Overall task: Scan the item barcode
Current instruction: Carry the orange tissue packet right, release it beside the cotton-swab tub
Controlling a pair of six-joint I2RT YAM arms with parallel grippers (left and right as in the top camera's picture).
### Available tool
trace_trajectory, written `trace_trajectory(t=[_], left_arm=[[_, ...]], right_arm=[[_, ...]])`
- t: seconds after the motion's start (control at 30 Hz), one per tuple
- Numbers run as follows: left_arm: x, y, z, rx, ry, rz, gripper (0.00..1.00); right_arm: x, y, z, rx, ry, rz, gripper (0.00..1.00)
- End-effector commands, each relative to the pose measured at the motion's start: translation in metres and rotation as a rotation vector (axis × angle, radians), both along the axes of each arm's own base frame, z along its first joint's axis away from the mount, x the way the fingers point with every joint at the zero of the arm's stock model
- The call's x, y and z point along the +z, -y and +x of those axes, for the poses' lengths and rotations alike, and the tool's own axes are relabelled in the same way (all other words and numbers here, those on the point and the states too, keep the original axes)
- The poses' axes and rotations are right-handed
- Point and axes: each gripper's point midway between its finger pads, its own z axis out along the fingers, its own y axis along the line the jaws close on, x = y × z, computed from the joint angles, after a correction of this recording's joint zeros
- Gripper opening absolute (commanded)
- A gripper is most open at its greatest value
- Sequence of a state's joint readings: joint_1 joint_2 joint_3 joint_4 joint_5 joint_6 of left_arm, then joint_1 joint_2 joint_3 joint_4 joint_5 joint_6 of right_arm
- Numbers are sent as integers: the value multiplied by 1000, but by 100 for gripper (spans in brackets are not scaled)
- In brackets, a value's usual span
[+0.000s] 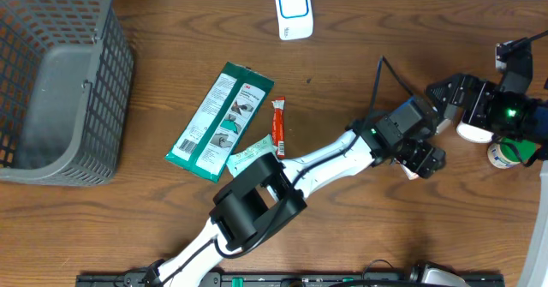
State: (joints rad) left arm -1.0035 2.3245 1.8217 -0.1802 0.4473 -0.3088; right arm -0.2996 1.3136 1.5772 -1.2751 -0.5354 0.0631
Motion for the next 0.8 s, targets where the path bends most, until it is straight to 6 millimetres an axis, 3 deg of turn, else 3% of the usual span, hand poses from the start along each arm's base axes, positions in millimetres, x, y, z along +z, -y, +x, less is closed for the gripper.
trace_trajectory(t=[0.0, 0.1, 0.17, 0.33, 0.4, 0.53, 0.57, 0.63, 0.67, 0.7, 0.77], left_arm=[[41, -30, 44, 114, 103, 18, 82], [56, -78, 76, 258, 141, 131, 82], [69, -128, 92, 352, 131, 230, 82], [100, -225, 107, 492, 46, 350, 82], [122, -269, 113, 567, 24, 365, 82], [159, -339, 121, 707, 11, 354, 82], [166, -359, 122, 749, 3, 356, 82], [174, -389, 121, 809, -16, 364, 82], [177, -406, 119, 844, -31, 372, 82], [178, -429, 114, 887, -65, 387, 82], [176, -447, 108, 920, -100, 409, 82]], right_arm=[[2, -3, -4, 17, 4, 2, 99], [2, -9, -7, 28, -12, 28, 99], [0, -18, -10, 58, -27, 35, 99], [-11, -48, -9, 161, -41, 16, 99], [-20, -66, -6, 179, -67, 23, 99], [-48, -100, -4, 220, -137, -3, 99], [-62, -109, -5, 225, -173, -26, 95], [-90, -119, -12, 229, -245, -97, 73], [-106, -119, -18, 217, -290, -146, 54], [-132, -114, -27, 185, -360, -225, 26], [-164, -106, -39, 137, -439, -306, 6]])
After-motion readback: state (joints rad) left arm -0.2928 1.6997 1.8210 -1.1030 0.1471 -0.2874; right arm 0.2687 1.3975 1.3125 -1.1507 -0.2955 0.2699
